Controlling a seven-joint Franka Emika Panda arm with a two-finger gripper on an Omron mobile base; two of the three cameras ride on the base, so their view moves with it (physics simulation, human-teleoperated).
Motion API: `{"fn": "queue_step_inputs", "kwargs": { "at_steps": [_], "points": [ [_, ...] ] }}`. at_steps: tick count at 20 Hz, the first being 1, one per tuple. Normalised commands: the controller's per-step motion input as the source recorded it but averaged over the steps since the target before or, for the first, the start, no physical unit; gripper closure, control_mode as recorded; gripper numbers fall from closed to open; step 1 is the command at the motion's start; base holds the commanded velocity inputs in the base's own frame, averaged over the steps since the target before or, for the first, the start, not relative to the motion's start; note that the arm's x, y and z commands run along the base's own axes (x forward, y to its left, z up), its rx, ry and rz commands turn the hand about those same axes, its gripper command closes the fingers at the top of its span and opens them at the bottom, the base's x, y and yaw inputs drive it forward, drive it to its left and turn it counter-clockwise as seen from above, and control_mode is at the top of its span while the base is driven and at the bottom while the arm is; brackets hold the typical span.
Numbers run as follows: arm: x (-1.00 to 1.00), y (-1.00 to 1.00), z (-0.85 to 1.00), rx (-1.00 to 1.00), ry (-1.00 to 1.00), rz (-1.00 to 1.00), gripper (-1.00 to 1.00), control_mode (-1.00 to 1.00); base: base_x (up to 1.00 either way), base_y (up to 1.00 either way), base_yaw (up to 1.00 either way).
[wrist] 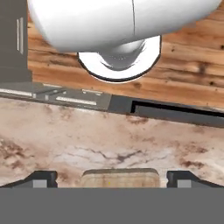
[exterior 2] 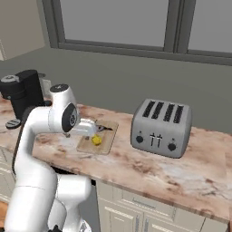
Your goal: Retrieve a lemon from the fridge and place it on the cutting board with the fish.
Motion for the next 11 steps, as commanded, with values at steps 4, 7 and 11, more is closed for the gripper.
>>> {"fn": "queue_step_inputs", "kwargs": {
  "at_steps": [4,7,11],
  "points": [
    [-1.0,-0.19,0.09,0.05,0.02,-0.2,-1.0,-1.0,0.0,0.0,0.0],
    [-0.64,-0.66,-0.1,0.15,0.0,-0.06,-1.0,-1.0,0.0,0.0,0.0],
    [-0.04,-0.46,-0.02,0.11,0.05,-0.06,-1.0,-1.0,0.0,0.0,0.0]
  ]
}}
